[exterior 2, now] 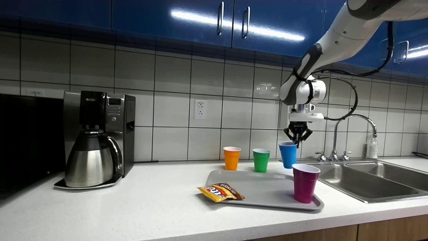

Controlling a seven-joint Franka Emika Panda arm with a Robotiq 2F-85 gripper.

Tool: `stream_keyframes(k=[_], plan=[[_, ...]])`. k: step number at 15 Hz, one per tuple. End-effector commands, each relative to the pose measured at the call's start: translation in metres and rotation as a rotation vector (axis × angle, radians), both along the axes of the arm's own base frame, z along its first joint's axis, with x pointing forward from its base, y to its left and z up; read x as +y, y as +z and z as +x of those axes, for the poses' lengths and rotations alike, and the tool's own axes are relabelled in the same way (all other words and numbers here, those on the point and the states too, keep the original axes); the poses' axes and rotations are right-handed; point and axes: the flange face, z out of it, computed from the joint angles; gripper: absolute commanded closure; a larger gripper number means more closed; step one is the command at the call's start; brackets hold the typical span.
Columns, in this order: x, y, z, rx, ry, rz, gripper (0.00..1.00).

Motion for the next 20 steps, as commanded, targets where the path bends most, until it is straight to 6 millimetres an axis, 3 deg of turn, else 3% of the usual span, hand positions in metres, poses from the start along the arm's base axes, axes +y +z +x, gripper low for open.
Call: stream_keyframes(k=[1,5,11,20], plan=[[0.016,0.023,-0.024,-0.026,0.068,0.05,0.99],[0.033,0.027,-0.038,-0.025,0.141,0.068,0.99],[0.049,0.015,-0.059,0.011,0.225,0.068,0.99],[0.052,-0.008,-0.072,0.043,0.287,0.076,0.99]])
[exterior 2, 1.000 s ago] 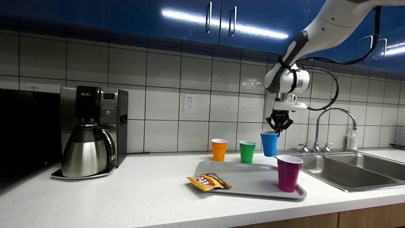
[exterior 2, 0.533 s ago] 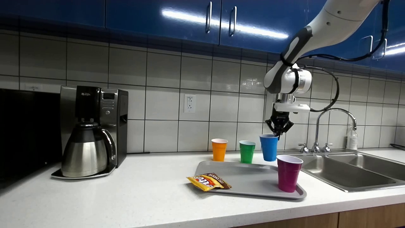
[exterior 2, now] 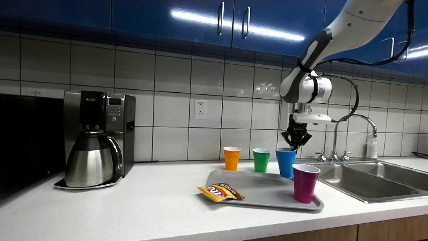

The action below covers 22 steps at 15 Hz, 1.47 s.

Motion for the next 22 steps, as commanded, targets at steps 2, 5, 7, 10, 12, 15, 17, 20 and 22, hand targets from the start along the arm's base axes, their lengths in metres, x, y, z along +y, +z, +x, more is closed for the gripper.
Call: stream_keyframes(k=[2,5,7,10,12,15,17,20,22], plan=[[-0.001,-0.003,-0.006,-0.011,0.015,0.018,0.99],[-0.002,-0.004,-0.006,-0.01,-0.001,0.033,0.99],[-0.001,-0.009,-0.002,-0.011,-0.01,0.032,0.99],[-0.003,-0.015,-0.002,-0.008,-0.012,0.031,0.99],[-0.004,-0.019,-0.001,-0.009,-0.009,0.03,0.99],[-0.004,-0.022,0.0,-0.013,-0.006,0.035,0.99],[-0.006,-0.023,-0.001,-0.02,-0.005,0.031,0.99],[-0.006,-0.025,0.002,-0.024,-0.002,0.027,0.99],[-0.007,-0.03,0.003,-0.022,-0.003,0.016,0.99]])
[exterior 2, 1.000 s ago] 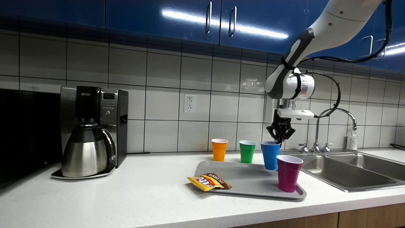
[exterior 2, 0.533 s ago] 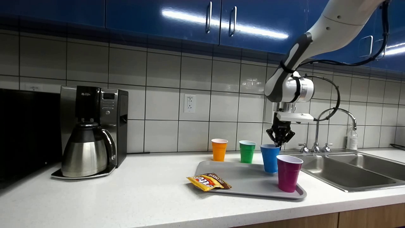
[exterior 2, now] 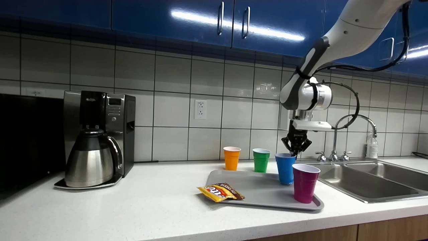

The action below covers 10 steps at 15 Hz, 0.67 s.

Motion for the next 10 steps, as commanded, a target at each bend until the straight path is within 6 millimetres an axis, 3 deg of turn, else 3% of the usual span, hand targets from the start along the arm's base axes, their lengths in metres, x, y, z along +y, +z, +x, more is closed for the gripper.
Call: stream_keyframes(k=[1,5,6,7,10], plan=[[-0.0036,-0.0053,0.0028,-0.012,0.013,0.002,0.99],[-0.004,-0.0135,0.0032,0.0,0.016,-0.003,0.97],[-0.0037,-0.0131,0.0041,0.001,0.018,-0.003,0.7],[-0.0034,-0.0113,0.0047,0.001,0.018,-0.003,0.68],[-0.0062,-0.0085,0.001,0.0,0.017,-0.003,0.48]])
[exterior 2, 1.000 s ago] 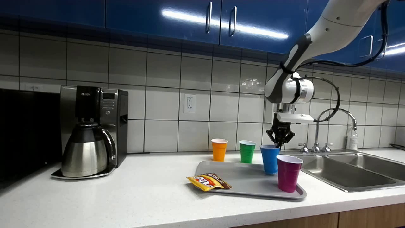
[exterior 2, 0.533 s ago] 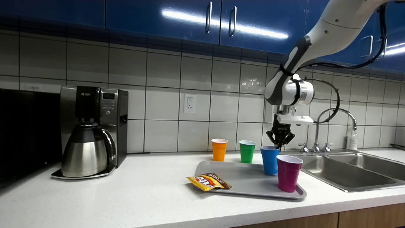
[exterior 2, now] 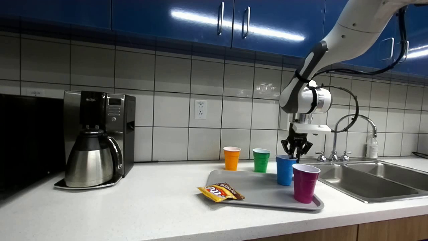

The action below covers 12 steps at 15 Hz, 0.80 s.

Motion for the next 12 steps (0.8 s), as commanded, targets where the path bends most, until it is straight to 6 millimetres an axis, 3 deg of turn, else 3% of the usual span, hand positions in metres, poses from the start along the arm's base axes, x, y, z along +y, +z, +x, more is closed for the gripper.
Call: stream_keyframes(k=[1,6,12], plan=[[-0.006,0.007,-0.001,-0.009,0.016,0.002,0.39],[-0.009,0.024,-0.009,-0.018,0.008,0.01,0.02],[-0.015,0.053,-0.015,-0.046,-0.004,0.01,0.0]])
